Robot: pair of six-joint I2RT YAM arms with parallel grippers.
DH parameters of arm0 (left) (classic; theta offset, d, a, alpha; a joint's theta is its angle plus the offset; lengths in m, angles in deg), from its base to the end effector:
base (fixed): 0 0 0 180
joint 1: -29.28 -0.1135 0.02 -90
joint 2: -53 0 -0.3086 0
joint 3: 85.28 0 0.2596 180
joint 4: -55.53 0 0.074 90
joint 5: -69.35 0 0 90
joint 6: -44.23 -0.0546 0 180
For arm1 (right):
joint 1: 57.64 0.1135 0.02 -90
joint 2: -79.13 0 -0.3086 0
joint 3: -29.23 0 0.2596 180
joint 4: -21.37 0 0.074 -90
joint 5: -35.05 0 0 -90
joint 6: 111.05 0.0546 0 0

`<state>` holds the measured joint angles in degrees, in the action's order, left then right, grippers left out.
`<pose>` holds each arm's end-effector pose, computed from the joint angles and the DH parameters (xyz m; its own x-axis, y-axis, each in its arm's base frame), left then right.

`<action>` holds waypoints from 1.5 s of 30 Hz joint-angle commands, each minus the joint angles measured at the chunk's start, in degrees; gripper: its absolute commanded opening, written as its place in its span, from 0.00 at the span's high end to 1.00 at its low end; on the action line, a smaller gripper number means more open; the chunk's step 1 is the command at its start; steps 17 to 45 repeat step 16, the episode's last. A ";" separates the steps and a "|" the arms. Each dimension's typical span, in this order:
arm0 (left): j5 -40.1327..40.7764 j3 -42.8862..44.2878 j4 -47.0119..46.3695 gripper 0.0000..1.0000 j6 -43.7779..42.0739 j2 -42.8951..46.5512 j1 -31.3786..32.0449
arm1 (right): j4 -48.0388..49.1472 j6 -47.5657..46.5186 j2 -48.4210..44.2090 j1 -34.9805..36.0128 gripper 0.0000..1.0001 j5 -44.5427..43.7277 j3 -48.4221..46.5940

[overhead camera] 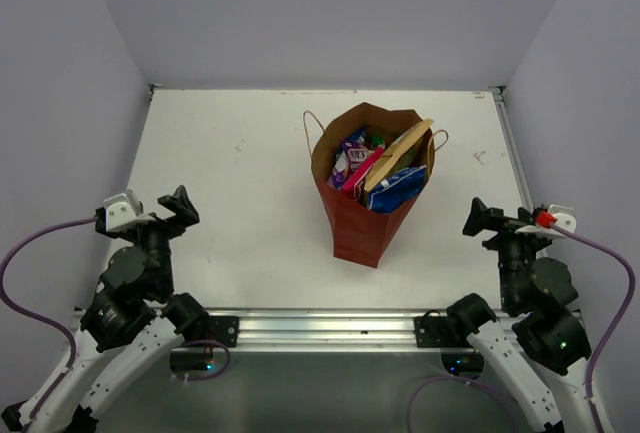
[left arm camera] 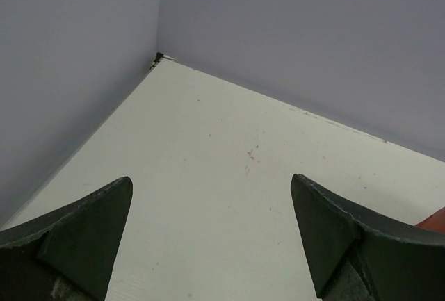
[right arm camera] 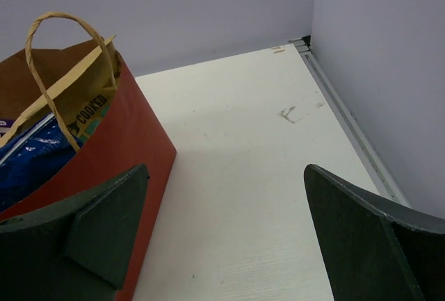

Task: Place the snacks into the paper bag
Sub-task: Reset both arms

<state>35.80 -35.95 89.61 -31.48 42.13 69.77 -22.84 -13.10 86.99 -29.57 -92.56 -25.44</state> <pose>0.0479 0.0190 0.3411 0.1237 -0.2850 -0.9505 -0.2503 0.9179 -0.3078 0.0237 -0.0251 0.3503 0.0625 0.1575 -0.9855 0.1581 0.9734 0.1656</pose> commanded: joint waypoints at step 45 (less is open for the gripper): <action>-0.37 -0.99 -6.47 0.00 -1.01 -3.10 -3.31 | 3.52 -0.65 2.43 -0.21 0.02 1.13 -0.10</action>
